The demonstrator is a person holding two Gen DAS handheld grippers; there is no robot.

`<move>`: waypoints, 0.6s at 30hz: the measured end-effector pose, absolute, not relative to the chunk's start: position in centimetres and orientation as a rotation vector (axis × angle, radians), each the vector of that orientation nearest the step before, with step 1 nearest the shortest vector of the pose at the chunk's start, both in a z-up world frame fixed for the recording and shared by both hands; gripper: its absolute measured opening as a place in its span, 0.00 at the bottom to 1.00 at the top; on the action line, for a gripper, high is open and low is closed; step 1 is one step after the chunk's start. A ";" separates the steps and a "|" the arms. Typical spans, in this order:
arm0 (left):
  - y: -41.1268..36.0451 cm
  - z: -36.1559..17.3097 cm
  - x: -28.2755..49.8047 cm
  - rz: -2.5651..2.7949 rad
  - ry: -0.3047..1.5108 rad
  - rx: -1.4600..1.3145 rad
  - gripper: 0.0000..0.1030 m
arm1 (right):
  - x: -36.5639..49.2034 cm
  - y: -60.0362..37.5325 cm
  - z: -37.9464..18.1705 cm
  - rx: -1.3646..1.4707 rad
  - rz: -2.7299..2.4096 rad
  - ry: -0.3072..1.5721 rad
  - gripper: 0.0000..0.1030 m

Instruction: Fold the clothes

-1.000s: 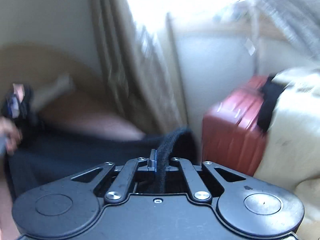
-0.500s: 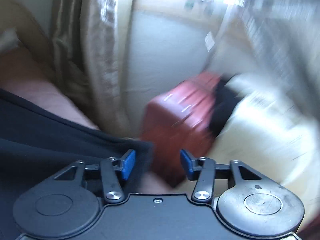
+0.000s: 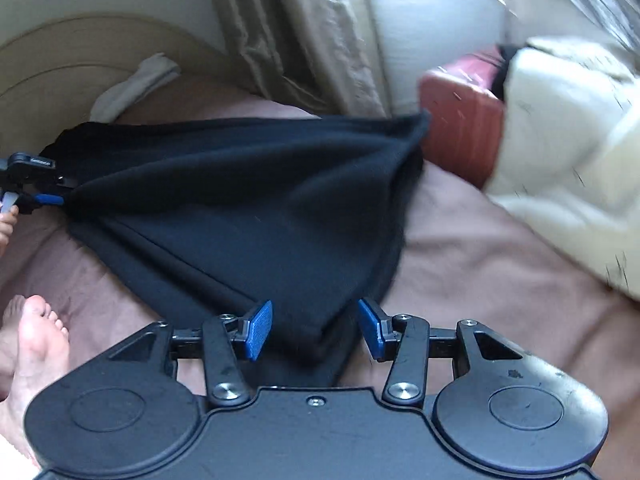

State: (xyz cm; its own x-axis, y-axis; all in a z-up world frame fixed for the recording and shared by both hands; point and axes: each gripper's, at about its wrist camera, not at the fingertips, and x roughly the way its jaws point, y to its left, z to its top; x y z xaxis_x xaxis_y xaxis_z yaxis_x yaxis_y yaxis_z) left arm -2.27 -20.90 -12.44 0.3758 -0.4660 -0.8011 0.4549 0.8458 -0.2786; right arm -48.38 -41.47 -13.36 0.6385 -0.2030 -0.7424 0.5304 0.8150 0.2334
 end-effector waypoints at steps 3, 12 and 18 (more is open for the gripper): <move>-21.5 -12.1 -3.0 -0.593 1.025 0.003 0.42 | -48.4 -41.6 -13.0 0.496 -0.433 0.740 0.51; -21.2 -11.9 -3.5 -0.557 1.033 0.003 0.42 | -46.5 -41.9 -13.0 0.476 -0.343 0.725 0.51; -20.3 -12.3 -2.7 -0.515 1.051 -0.041 0.42 | -47.3 -43.4 -14.2 0.769 -0.240 0.668 0.41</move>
